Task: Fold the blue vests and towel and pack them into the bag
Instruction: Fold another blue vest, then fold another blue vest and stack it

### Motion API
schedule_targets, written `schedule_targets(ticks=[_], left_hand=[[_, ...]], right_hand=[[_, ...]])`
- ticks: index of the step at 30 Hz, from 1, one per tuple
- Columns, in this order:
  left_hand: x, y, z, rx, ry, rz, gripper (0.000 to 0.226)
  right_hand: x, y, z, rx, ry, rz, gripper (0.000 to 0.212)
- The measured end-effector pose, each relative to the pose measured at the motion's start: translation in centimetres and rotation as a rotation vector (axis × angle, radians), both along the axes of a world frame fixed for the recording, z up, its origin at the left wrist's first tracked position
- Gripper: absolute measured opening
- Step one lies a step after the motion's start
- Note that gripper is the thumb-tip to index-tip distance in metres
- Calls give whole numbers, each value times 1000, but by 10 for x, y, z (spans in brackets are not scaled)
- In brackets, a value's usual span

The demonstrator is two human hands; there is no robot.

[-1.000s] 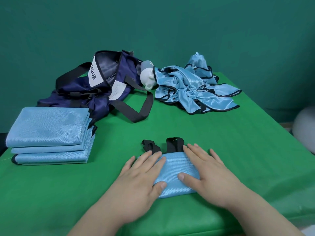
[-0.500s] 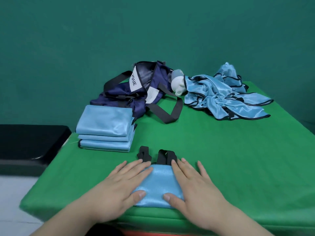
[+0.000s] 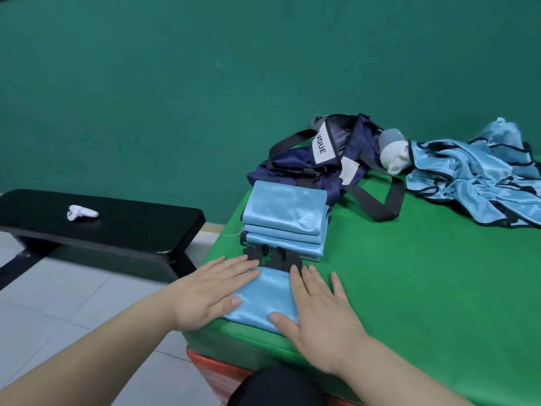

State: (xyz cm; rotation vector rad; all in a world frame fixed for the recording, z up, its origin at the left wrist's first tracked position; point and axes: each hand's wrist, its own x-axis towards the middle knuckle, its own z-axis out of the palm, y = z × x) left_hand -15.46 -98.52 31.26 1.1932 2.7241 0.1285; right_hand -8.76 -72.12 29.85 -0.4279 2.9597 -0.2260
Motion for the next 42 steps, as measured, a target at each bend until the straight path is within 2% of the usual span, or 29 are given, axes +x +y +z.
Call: schedule_targets(ticks=[2, 7, 12, 15, 17, 21, 25, 26, 28, 30, 38, 42], left_hand=[[-6, -8, 0, -4, 8, 2, 61], [-3, -13, -3, -1, 50, 32, 68], [20, -28, -9, 136, 31, 279, 79], [41, -14, -4, 234, 36, 364, 85], [57, 8, 4, 258, 34, 358, 87], [83, 66, 21, 270, 39, 314, 80], [90, 122, 31, 221, 57, 218, 85], [90, 135, 31, 209, 64, 197, 86], [86, 161, 30, 206, 55, 176, 86], [80, 187, 28, 209, 36, 157, 86], [26, 303, 6, 230, 25, 80, 90], [-8, 358, -6, 302, 39, 109, 93]], right_hand=[[-6, -8, 0, -3, -5, -4, 104], [-6, -10, -3, -32, 22, -22, 99], [6, 6, 2, -140, 35, -35, 92], [13, 24, 2, -266, 58, -54, 98], [19, 37, 5, -339, 63, -71, 103], [34, 60, 19, -449, 37, -148, 89], [44, 95, 33, -485, 59, -214, 113], [46, 105, 36, -483, 68, -234, 109], [47, 129, 43, -471, 96, -264, 82], [46, 156, 46, -452, 125, -301, 65], [24, 268, 52, -357, 160, -493, 59], [1, 317, 51, -310, 171, -571, 59]])
